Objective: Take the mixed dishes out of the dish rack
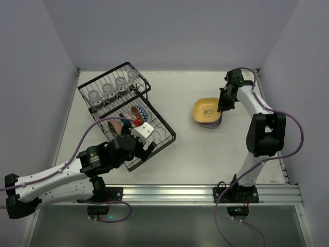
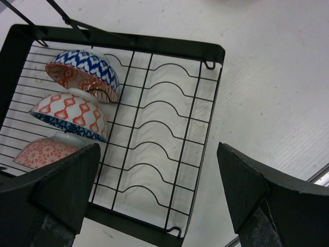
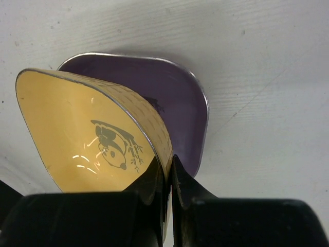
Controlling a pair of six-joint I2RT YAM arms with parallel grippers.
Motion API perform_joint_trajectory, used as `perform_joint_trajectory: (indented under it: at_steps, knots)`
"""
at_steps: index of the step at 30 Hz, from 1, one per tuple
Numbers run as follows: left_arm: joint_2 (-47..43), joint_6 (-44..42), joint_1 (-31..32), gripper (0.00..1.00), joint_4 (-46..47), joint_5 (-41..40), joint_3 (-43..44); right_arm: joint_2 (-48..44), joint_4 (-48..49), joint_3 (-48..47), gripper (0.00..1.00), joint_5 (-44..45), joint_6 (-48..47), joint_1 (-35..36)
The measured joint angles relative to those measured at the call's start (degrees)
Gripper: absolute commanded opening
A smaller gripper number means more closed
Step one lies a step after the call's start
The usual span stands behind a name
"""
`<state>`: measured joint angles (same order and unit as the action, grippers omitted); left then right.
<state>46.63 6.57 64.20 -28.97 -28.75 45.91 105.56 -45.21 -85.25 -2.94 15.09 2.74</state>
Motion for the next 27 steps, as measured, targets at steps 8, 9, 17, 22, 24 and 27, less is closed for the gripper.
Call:
perform_joint_trajectory:
  at_steps: [8, 9, 17, 22, 24, 27]
  knots:
    - [0.0, 0.4, 0.0, 1.00, 0.3, 0.5, -2.1, 1.9, -0.2, -1.7, 0.13, -0.2, -0.6, -1.3]
    - [0.0, 0.4, 0.0, 1.00, 0.3, 0.5, -2.1, 1.9, -0.2, -1.7, 0.18, -0.3, -0.5, -1.4]
    - [-0.3, 2.3, 0.0, 1.00, 0.3, -0.8, -2.4, 1.1, 0.1, 1.2, 0.99, -0.2, 1.0, -1.6]
    - [1.0, 5.0, -0.9, 1.00, 0.7, -4.8, -2.7, -6.1, -1.7, 1.3, 0.99, 6.6, 3.4, -1.6]
    - [3.1, 6.6, -2.4, 1.00, 1.0, -5.6, -2.6, -12.2, -0.9, 2.6, 0.99, 8.2, 4.7, -1.6]
    - [7.4, 9.0, -4.8, 1.00, 0.9, -6.3, -1.9, -24.7, 1.8, 8.3, 0.99, 7.9, 6.0, -1.6]
